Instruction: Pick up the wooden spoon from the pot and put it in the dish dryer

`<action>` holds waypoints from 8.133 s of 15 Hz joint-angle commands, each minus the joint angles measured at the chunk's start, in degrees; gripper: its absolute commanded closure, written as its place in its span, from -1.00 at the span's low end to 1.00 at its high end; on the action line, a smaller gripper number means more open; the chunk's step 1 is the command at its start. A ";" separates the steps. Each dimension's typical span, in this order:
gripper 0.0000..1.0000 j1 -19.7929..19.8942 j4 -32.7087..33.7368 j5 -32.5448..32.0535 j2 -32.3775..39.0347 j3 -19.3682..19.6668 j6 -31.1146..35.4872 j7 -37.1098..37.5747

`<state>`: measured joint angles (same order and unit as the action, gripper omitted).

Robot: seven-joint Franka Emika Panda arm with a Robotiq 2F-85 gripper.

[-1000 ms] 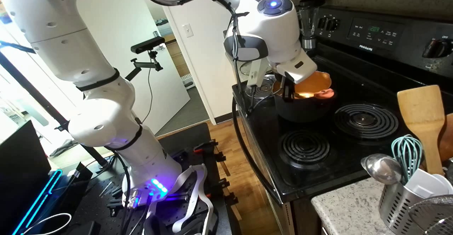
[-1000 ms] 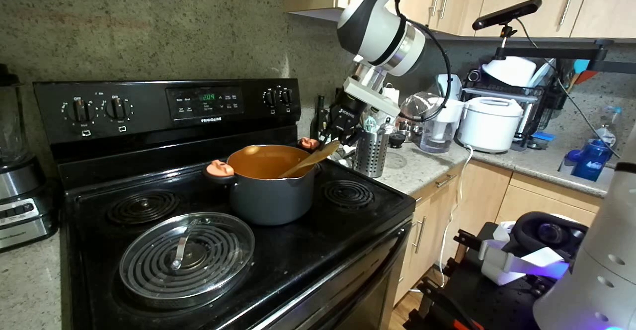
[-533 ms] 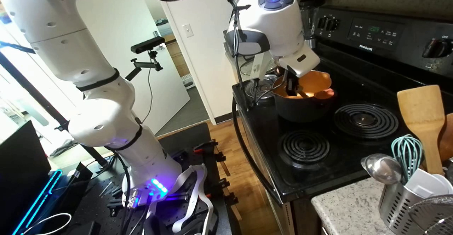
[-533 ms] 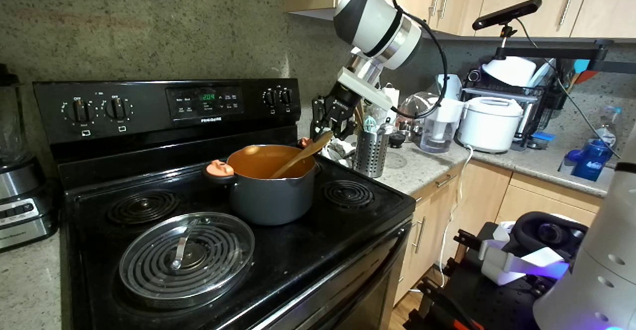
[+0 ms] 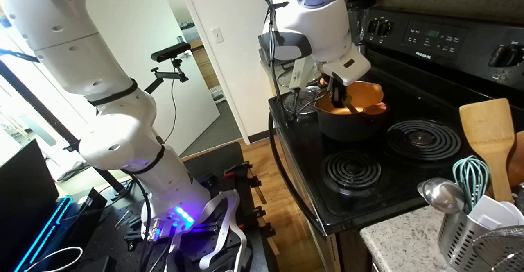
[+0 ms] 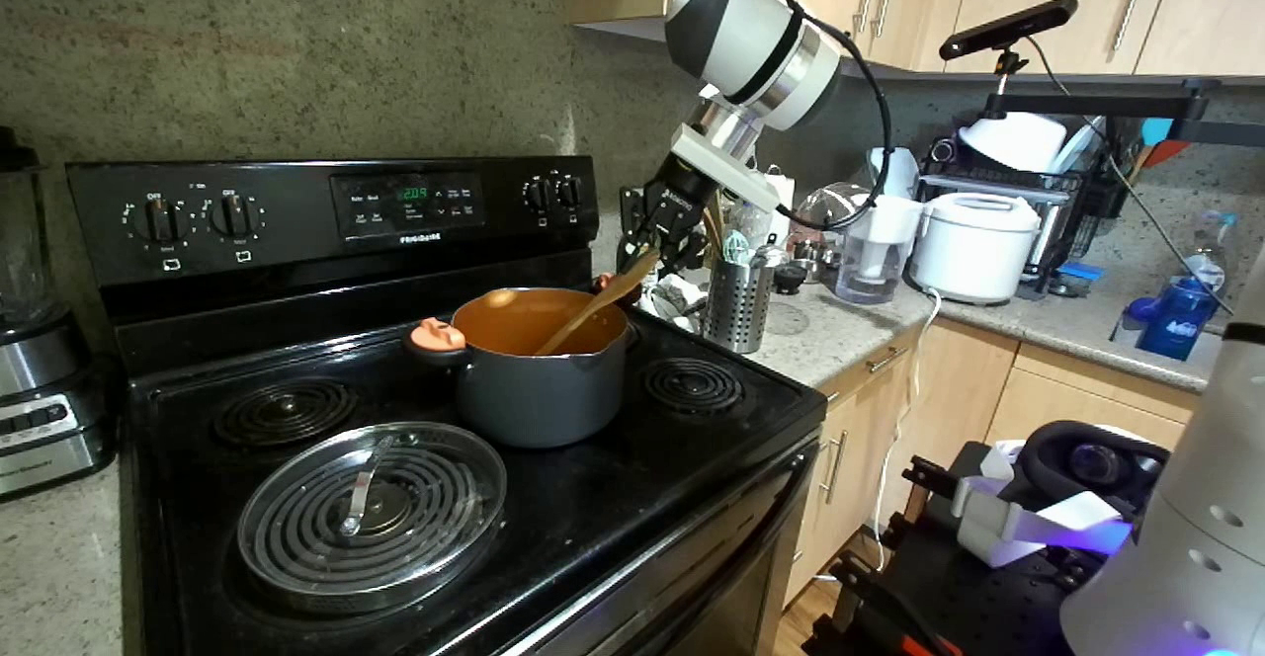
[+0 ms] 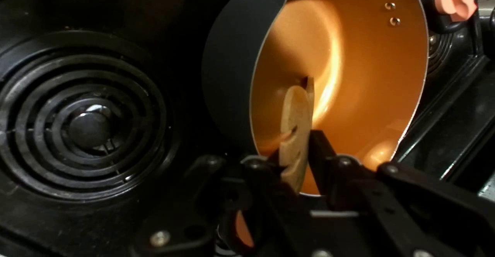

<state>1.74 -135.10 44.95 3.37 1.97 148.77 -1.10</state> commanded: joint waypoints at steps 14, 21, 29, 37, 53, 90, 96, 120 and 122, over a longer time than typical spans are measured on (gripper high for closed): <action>0.93 0.15 -0.09 0.41 -10.62 1.84 -0.67 -0.70; 0.93 0.12 0.14 -0.16 -10.69 1.95 -1.10 -0.52; 0.04 0.30 -0.04 -2.29 -11.06 1.92 -2.24 0.70; -1.00 0.46 -0.71 -6.97 -11.00 1.80 -2.87 2.27; -1.00 -0.09 -4.48 -16.83 -1.64 1.01 -0.81 5.15; 0.95 2.03 0.24 -2.99 -2.92 -2.32 0.98 -5.88; 0.95 1.60 0.62 -3.81 -7.44 -0.10 -2.66 -5.93; 0.95 6.28 -5.94 -27.33 -28.77 2.54 -2.83 15.06; 0.95 8.00 -6.94 -30.42 -30.76 2.07 -2.28 17.81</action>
<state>6.89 -139.25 18.43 -23.07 5.62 145.59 12.09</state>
